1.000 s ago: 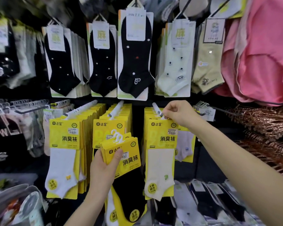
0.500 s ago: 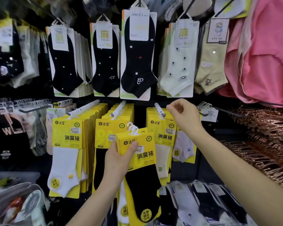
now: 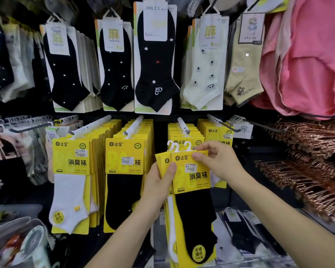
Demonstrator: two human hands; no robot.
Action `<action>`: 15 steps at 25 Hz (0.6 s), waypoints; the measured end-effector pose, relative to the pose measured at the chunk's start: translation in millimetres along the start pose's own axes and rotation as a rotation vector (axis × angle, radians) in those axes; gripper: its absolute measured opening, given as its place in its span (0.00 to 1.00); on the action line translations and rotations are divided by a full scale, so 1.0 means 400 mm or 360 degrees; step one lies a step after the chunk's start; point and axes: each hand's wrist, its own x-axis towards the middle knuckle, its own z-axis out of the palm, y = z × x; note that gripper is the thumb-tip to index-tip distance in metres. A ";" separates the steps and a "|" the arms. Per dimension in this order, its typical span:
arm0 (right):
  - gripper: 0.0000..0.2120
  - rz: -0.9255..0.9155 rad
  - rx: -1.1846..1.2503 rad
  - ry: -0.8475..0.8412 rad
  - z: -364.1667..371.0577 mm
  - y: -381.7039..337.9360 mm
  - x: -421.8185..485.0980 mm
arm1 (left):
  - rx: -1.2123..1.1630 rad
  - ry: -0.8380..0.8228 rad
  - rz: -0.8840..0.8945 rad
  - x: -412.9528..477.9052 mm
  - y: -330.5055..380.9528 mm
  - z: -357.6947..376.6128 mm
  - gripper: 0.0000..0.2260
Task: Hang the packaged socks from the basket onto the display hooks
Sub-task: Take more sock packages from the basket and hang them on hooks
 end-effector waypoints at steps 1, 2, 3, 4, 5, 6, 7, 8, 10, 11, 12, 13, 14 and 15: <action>0.06 -0.0008 -0.0004 -0.0004 -0.005 0.002 -0.001 | 0.0002 0.0008 -0.0003 0.001 -0.002 0.000 0.14; 0.07 -0.0024 -0.0010 0.0016 -0.010 0.003 -0.001 | -0.0005 0.0032 0.0004 0.003 -0.005 -0.002 0.12; 0.07 -0.0043 -0.0005 0.0061 -0.017 0.004 0.001 | -0.0017 0.0064 0.0017 0.004 -0.006 -0.007 0.10; 0.08 -0.0053 0.0012 0.0119 -0.025 0.005 0.007 | -0.0024 0.0099 0.0042 0.004 -0.006 -0.014 0.07; 0.08 -0.0049 0.0033 0.0174 -0.035 0.008 0.015 | -0.0015 0.0138 0.0078 0.003 -0.003 -0.023 0.06; 0.07 -0.0033 0.0049 0.0212 -0.045 0.012 0.026 | 0.0012 0.0177 0.0119 0.003 0.000 -0.034 0.05; 0.07 -0.0011 0.0061 0.0230 -0.054 0.014 0.038 | 0.0048 0.0209 0.0162 0.001 0.004 -0.047 0.04; 0.07 0.0008 0.0059 0.0238 -0.059 0.017 0.050 | 0.0084 0.0231 0.0207 0.000 0.008 -0.060 0.04; 0.04 0.0016 -0.0002 0.0255 -0.057 0.022 0.075 | 0.0132 0.0273 0.0285 -0.005 0.016 -0.083 0.05; 0.03 0.0000 -0.0047 0.0258 -0.049 0.021 0.087 | 0.0128 0.0291 0.0304 -0.008 0.019 -0.094 0.05; 0.02 -0.0024 -0.0083 0.0253 -0.037 0.020 0.097 | 0.0113 0.0299 0.0315 -0.011 0.019 -0.104 0.05; 0.02 -0.0044 -0.0108 0.0244 -0.023 0.019 0.105 | 0.0107 0.0304 0.0321 -0.014 0.020 -0.112 0.06; 0.02 -0.0057 -0.0137 0.0237 -0.008 0.019 0.112 | 0.0109 0.0310 0.0325 -0.018 0.022 -0.119 0.08; 0.02 -0.0063 -0.0180 0.0238 0.007 0.020 0.117 | 0.0112 0.0315 0.0325 -0.021 0.022 -0.124 0.10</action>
